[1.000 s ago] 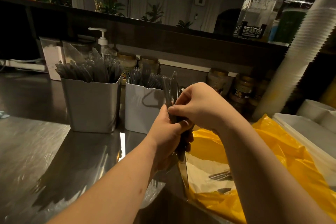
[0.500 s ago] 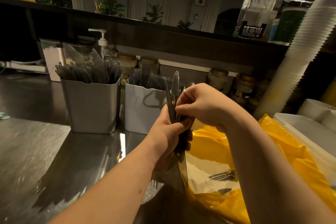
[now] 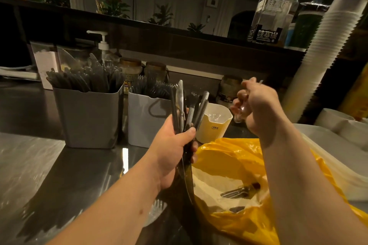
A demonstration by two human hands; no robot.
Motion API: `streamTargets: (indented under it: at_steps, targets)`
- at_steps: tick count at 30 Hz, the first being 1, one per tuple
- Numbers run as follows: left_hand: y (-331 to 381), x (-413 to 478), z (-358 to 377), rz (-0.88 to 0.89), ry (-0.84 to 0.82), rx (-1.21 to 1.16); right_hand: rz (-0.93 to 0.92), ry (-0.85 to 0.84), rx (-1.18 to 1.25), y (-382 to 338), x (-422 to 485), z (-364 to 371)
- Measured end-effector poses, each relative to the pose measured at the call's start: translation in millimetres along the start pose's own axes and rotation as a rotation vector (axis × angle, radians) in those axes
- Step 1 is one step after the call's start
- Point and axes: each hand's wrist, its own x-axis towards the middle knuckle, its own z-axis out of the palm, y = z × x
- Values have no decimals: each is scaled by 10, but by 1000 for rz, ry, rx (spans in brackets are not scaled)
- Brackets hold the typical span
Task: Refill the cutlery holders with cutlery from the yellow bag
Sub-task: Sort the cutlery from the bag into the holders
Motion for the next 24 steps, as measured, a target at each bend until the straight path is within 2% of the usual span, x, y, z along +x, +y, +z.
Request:
streamTargets:
  at_steps: [3,5,7,9,11,13,16,18,20,22,24]
  targets:
    - [-11,6,-1,7,-18,-16,119,-174,-211,64,220,19]
    - [-4,9,4,15,-19,-46,153,-305,-458,40,384,94]
    - [11,13,-1,23,-9,-63,44,-366,-862,14,543,200]
    - [31,14,-11,32,-7,-69,-164,-424,-1265,21,692,300]
    - [41,15,-17,39,-13,-73,-324,-471,-1488,53,791,366]
    - [49,5,-20,38,-25,-90,-424,-477,-1598,124,849,383]
    - [70,-11,-33,49,-53,-104,-512,-497,-1681,313,873,419]
    - [80,-23,-33,43,-80,-122,-536,-489,-1650,409,868,440]
    - [87,-27,-45,27,-115,-156,-520,-387,-1482,372,799,439]
    - [92,-39,-50,18,-154,-177,-582,-253,-1218,284,658,351]
    - [108,-53,-52,9,-205,-241,-638,-187,-949,236,415,221]
